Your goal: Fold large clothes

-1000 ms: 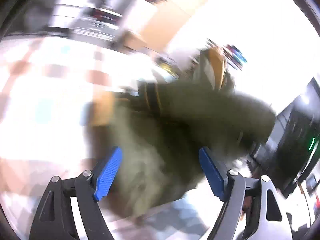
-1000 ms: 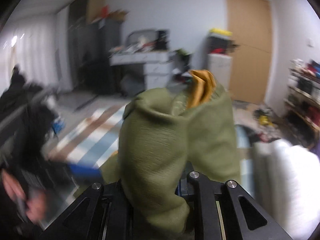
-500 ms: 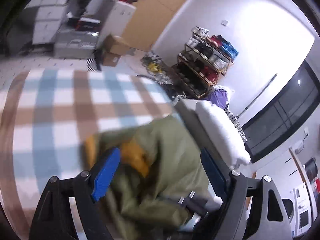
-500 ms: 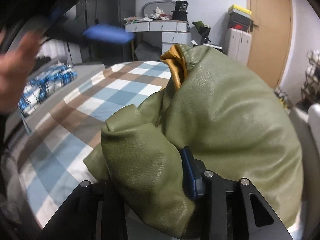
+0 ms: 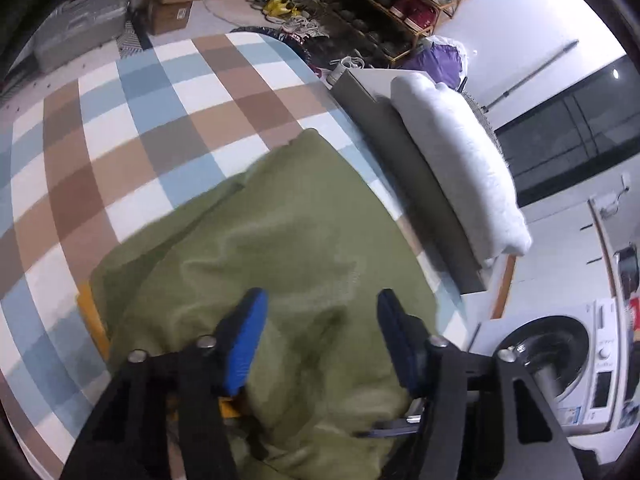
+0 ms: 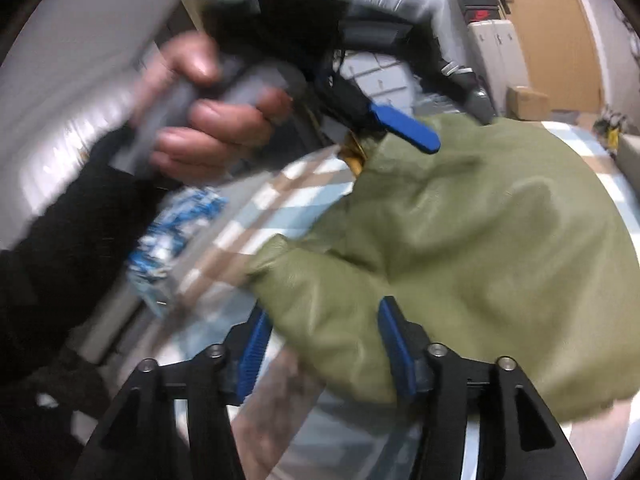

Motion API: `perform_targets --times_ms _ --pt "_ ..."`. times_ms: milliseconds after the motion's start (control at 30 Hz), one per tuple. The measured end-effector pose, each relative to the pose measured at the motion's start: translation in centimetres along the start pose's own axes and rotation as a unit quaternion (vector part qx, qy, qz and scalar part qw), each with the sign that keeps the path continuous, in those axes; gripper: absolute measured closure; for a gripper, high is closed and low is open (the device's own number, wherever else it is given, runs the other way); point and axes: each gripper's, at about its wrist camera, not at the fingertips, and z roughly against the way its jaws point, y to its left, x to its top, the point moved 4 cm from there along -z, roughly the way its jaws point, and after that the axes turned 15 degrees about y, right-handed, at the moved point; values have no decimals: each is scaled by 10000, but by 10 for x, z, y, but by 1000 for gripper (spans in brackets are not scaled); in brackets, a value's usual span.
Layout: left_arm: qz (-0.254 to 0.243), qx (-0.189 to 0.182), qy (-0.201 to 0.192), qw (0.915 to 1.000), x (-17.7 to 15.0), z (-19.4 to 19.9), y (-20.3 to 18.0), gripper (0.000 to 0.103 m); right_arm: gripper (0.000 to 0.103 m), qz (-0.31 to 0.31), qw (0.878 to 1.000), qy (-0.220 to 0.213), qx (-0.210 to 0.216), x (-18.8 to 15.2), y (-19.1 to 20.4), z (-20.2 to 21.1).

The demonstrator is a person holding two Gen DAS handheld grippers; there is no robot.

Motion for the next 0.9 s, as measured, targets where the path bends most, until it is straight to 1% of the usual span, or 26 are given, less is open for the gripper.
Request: perform_targets --times_ms 33,67,100,133,167,200,233,267,300,333,367,400,433,467,500,567,600,633,733,833,900 --pt "-26 141 -20 9999 0 -1 0 64 46 -37 9998 -81 170 -2 -2 13" --pt "-36 259 -21 9997 -1 -2 1 71 46 -87 9995 -174 265 -2 -5 24" --pt "-22 311 -15 9995 -1 -3 4 77 44 -201 9989 -288 317 0 -12 36" --pt "57 301 -38 9995 5 -4 8 80 44 -320 9982 -308 403 4 -20 44" --pt "119 270 -52 9996 5 -4 11 83 44 -362 9975 -257 549 8 -25 46" --pt "127 259 -41 9996 6 1 7 86 46 -375 9969 -68 685 13 -30 41" --pt "147 291 -19 9995 9 4 5 89 54 -366 9970 149 671 18 -31 31" --pt "180 356 0 9992 9 3 9 97 59 -330 9962 331 730 19 -33 22" --pt "260 409 18 9988 9 4 12 103 74 -286 9935 610 919 21 -30 6" --pt "309 376 37 9988 10 5 15 103 85 -320 9913 825 973 22 -26 -11" --pt "385 290 73 9988 10 4 20 103 87 -366 9898 1004 938 22 -24 -24" --pt "401 293 73 9987 12 4 23 103 90 -415 9882 1265 763 22 -21 -43" --pt "399 358 73 9985 12 4 24 103 96 -442 9878 1390 549 22 -20 -53" --pt "385 481 71 9981 13 4 25 103 100 -453 9874 1441 474 22 -19 -60" --pt "379 554 64 9977 15 3 26 103 103 -515 9873 1428 466 22 -19 -66" --pt "393 742 44 9965 17 2 28 103 103 -705 9866 1417 398 24 -22 -76" --pt "383 848 15 9957 20 1 29 103 103 -693 9869 1430 290 25 -21 -80" --pt "383 876 8 9954 21 0 31 103 103 -634 9876 1432 145 26 -19 -83" --pt "490 835 -101 9953 25 -4 39 103 103 -500 9887 1396 -236 33 -12 -92" --pt "684 675 -358 9947 21 -2 45 103 103 -448 9896 1259 -532 40 -8 -103" --pt "685 678 -523 9940 13 5 42 103 103 -488 9902 1176 -573 40 -8 -104"
